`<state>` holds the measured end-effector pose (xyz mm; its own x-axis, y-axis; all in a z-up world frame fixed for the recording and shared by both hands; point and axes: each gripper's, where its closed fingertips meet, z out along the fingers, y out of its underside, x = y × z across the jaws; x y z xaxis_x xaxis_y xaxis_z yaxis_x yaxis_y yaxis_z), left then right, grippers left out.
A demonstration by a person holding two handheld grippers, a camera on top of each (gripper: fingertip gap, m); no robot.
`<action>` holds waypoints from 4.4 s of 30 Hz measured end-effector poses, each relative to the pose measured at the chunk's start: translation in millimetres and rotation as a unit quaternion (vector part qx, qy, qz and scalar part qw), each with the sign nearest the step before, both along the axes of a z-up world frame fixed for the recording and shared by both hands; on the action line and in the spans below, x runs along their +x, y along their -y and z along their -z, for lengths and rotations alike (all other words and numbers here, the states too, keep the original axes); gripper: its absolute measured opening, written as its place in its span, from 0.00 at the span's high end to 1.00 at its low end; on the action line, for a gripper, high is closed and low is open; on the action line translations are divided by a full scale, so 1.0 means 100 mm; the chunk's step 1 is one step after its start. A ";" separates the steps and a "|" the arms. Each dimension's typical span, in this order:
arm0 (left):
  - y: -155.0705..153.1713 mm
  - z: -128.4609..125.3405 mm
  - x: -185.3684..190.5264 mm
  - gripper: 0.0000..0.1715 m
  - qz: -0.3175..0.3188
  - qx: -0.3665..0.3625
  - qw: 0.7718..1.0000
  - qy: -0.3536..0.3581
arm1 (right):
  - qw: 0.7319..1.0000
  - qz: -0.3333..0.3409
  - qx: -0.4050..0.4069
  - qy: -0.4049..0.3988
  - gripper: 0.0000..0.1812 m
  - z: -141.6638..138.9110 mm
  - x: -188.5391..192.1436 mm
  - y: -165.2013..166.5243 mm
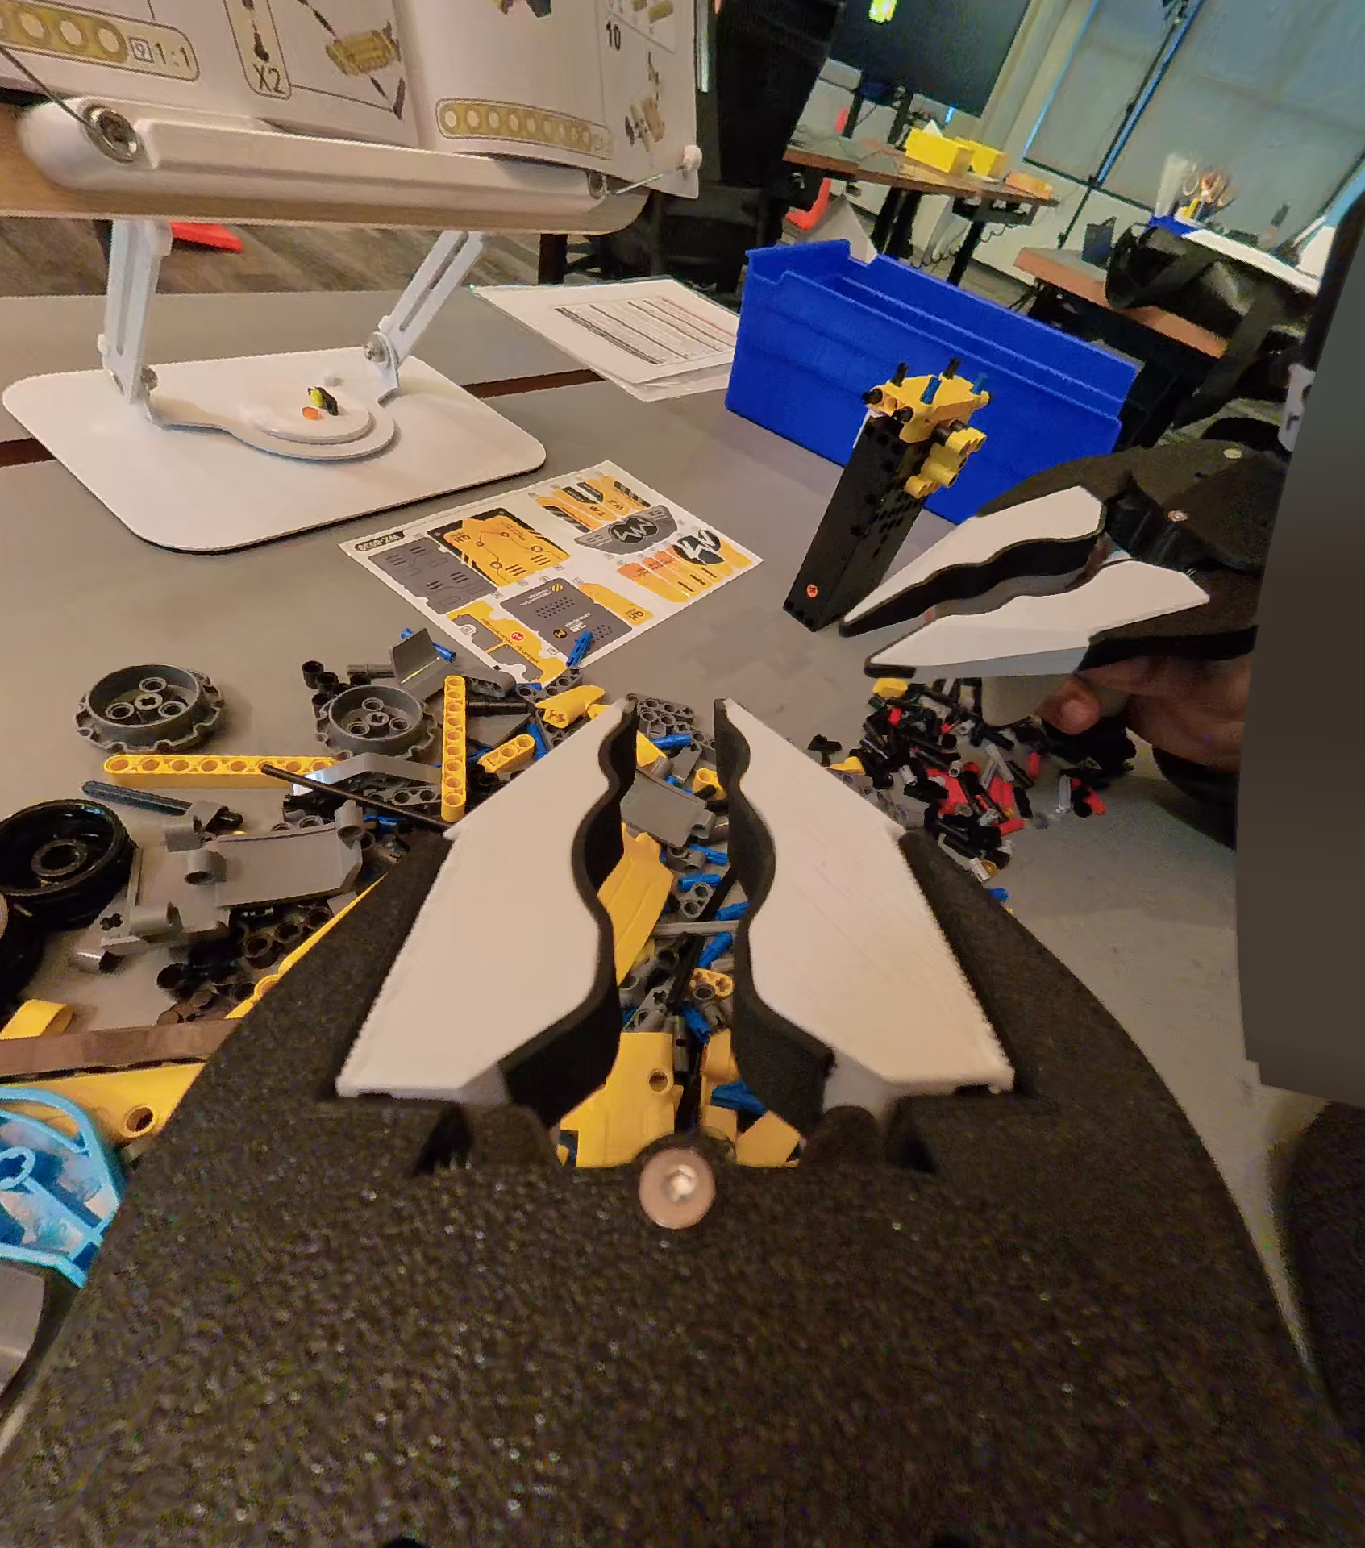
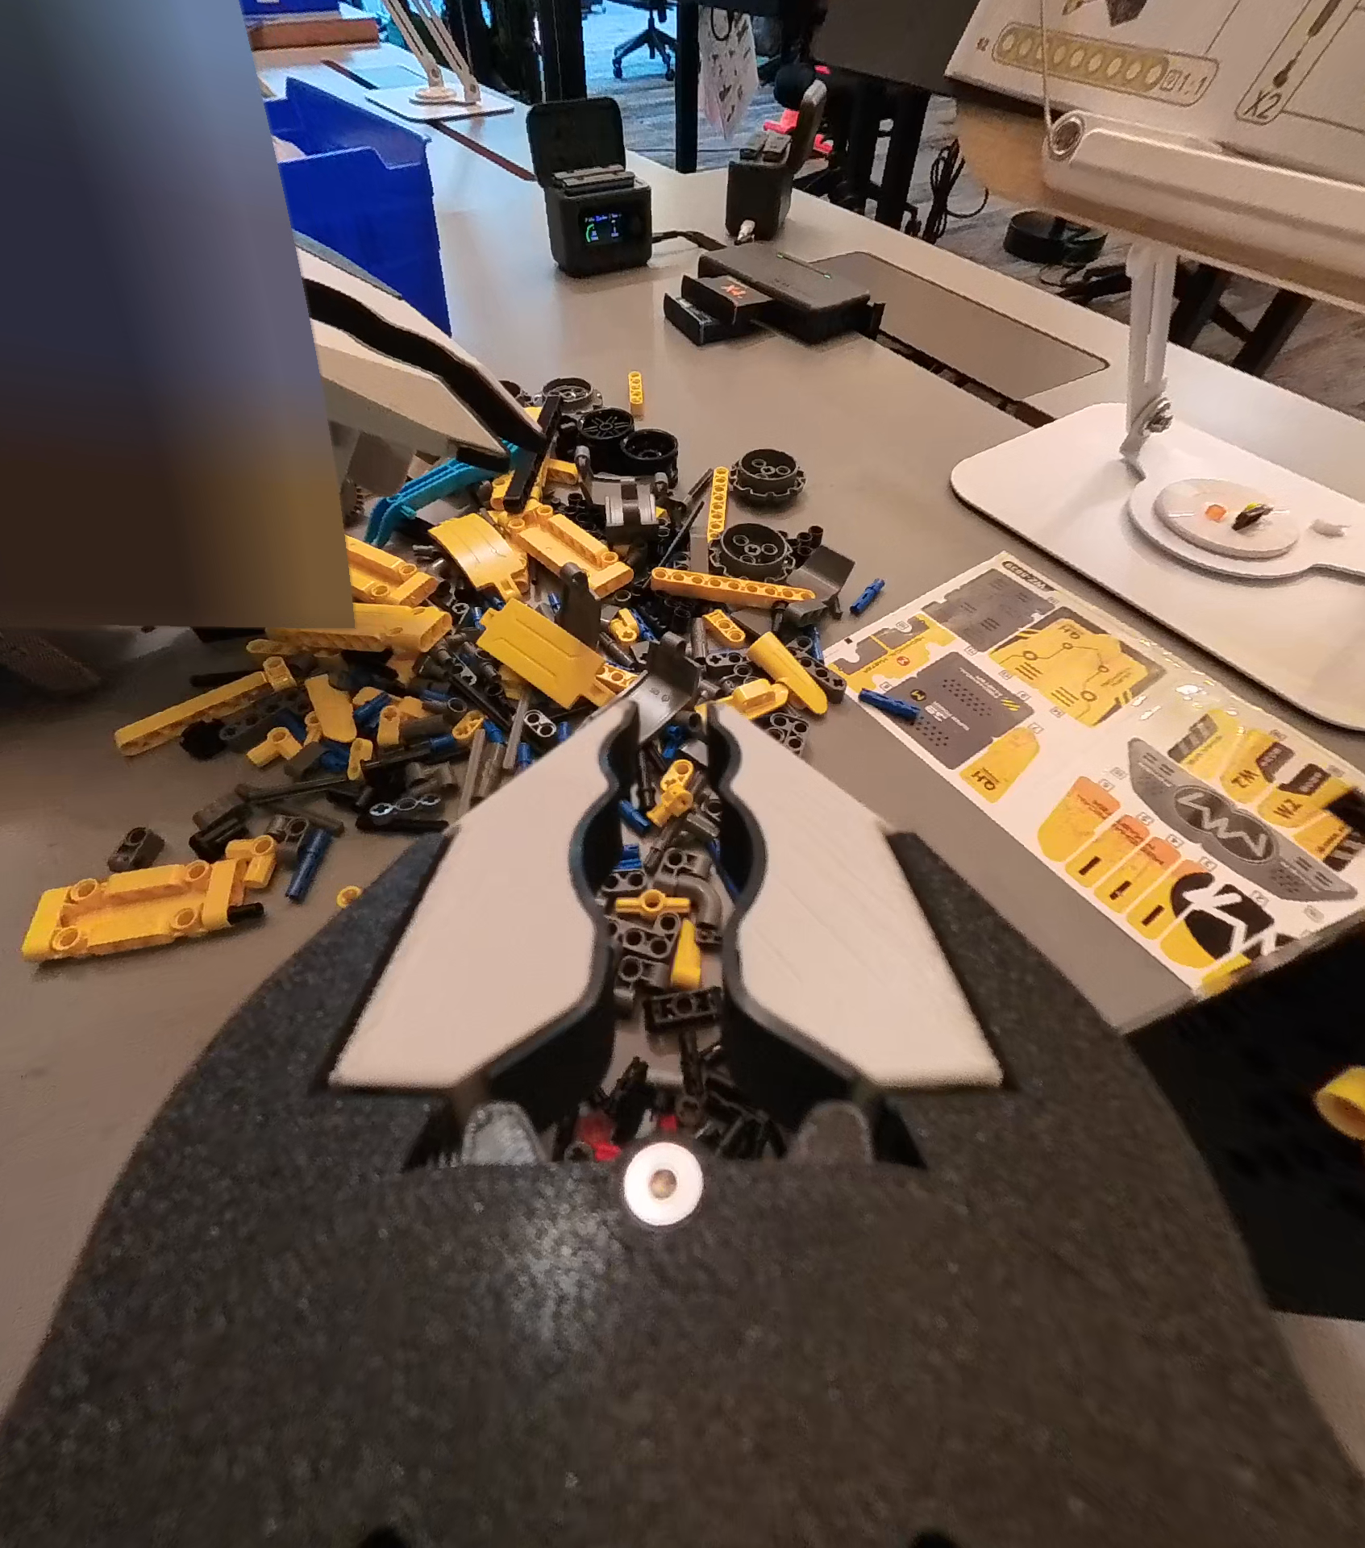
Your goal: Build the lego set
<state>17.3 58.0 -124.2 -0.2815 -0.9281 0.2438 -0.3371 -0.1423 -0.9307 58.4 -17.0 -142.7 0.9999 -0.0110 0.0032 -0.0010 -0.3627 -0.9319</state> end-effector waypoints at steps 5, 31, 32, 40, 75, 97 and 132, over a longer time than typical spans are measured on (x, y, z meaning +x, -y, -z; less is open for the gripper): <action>0.01 0.01 0.00 0.90 0.002 0.002 1.000 -0.003 | 0.999 0.007 -0.016 -0.039 0.91 0.07 -0.01 -0.07; 0.04 0.02 0.00 0.90 0.007 0.002 1.000 -0.004 | 0.998 -0.001 -0.006 -0.059 0.91 0.07 -0.10 -0.15; 0.04 0.02 0.00 0.90 0.007 0.003 1.000 -0.004 | 0.998 0.001 -0.004 -0.061 0.91 0.06 -0.09 -0.15; 0.03 0.01 0.00 0.90 0.005 -0.002 1.000 -0.003 | 0.995 0.044 -0.035 -0.082 0.91 0.16 0.03 -0.19; 0.06 0.00 -0.01 0.90 0.013 -0.004 1.000 -0.002 | 0.993 0.070 -0.091 0.005 0.96 0.23 0.07 -0.25; 0.05 0.01 0.00 0.90 0.010 -0.009 1.000 -0.004 | 0.911 0.380 -0.143 -0.066 0.95 0.22 0.96 3.48; -0.03 0.01 -0.04 0.90 -0.003 -0.005 1.000 -0.003 | 0.990 -0.059 -0.117 -0.047 0.89 0.32 -0.40 -0.60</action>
<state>13.8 61.3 -124.9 -0.2736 -0.9277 0.2541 -0.3423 -0.1529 -0.9271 18.1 43.4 -175.1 0.9903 0.0952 -0.1016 -0.0292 -0.5713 -0.8202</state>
